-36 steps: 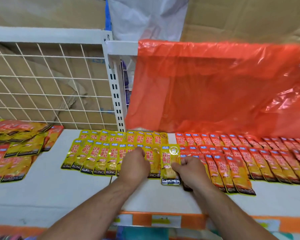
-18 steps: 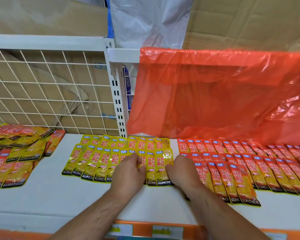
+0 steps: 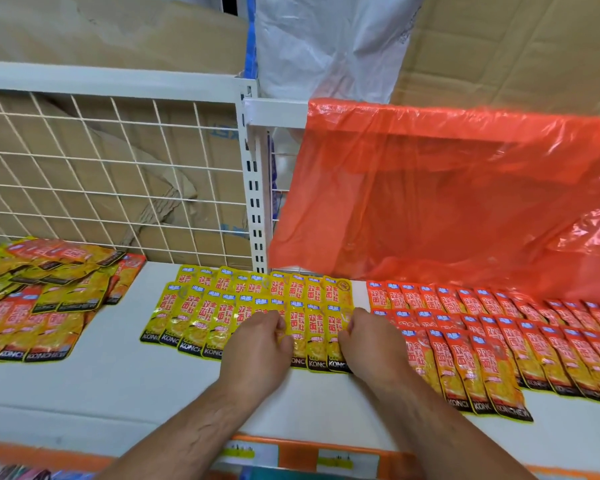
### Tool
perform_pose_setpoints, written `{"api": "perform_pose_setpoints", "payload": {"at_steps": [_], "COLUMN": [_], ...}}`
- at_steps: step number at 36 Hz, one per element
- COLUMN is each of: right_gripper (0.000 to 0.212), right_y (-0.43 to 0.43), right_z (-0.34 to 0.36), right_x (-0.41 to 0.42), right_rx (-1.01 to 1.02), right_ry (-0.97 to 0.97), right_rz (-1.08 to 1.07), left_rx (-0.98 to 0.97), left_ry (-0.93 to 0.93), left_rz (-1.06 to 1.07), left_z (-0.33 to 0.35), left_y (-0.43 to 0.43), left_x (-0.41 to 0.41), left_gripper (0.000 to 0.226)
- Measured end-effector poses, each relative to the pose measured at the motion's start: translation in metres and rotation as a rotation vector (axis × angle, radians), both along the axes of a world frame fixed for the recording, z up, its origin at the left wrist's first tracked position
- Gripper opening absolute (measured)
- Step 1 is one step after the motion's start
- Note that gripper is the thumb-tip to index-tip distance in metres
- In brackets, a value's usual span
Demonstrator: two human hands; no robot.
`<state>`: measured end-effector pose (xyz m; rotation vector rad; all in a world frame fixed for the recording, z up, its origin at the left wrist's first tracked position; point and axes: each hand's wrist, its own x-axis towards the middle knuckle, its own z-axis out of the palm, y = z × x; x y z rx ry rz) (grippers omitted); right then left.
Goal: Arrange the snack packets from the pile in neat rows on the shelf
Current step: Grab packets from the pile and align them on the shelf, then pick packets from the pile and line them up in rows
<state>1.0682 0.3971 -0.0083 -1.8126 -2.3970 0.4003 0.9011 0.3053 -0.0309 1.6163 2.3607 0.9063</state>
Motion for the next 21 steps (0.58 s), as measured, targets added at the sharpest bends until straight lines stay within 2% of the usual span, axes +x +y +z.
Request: {"api": "perform_pose_setpoints", "payload": {"at_steps": [2,5,7,10,17,21], "right_gripper": [0.018,0.028,0.041,0.059,0.06,0.061], "right_y": [-0.007,-0.019,-0.026,-0.035,-0.068,-0.093], "right_z": [0.004,0.008,0.008,0.005,0.007,0.008], "right_x": [-0.004,-0.016,-0.029,-0.05,-0.111,-0.148], "right_rx": [0.034,0.095,0.129,0.126,0.081,0.082], "right_ry": [0.036,0.073,0.125,0.169,0.115,0.09], "right_rz": [0.051,0.191,0.303,0.415,0.575,0.635], "left_rx": [0.037,0.01,-0.022,-0.055,-0.155,-0.147], "left_ry": [0.086,0.198,0.22,0.254,0.254,0.238], "left_rz": [-0.013,-0.003,0.006,0.063,0.206,0.27], "left_z": [-0.002,-0.001,0.002,0.006,0.007,0.004], "left_y": [-0.003,-0.011,-0.022,-0.042,-0.109,-0.144], "left_x": [-0.005,-0.017,-0.027,-0.046,-0.096,-0.129], "left_gripper": [0.013,0.033,0.042,0.045,0.052,0.055]}}
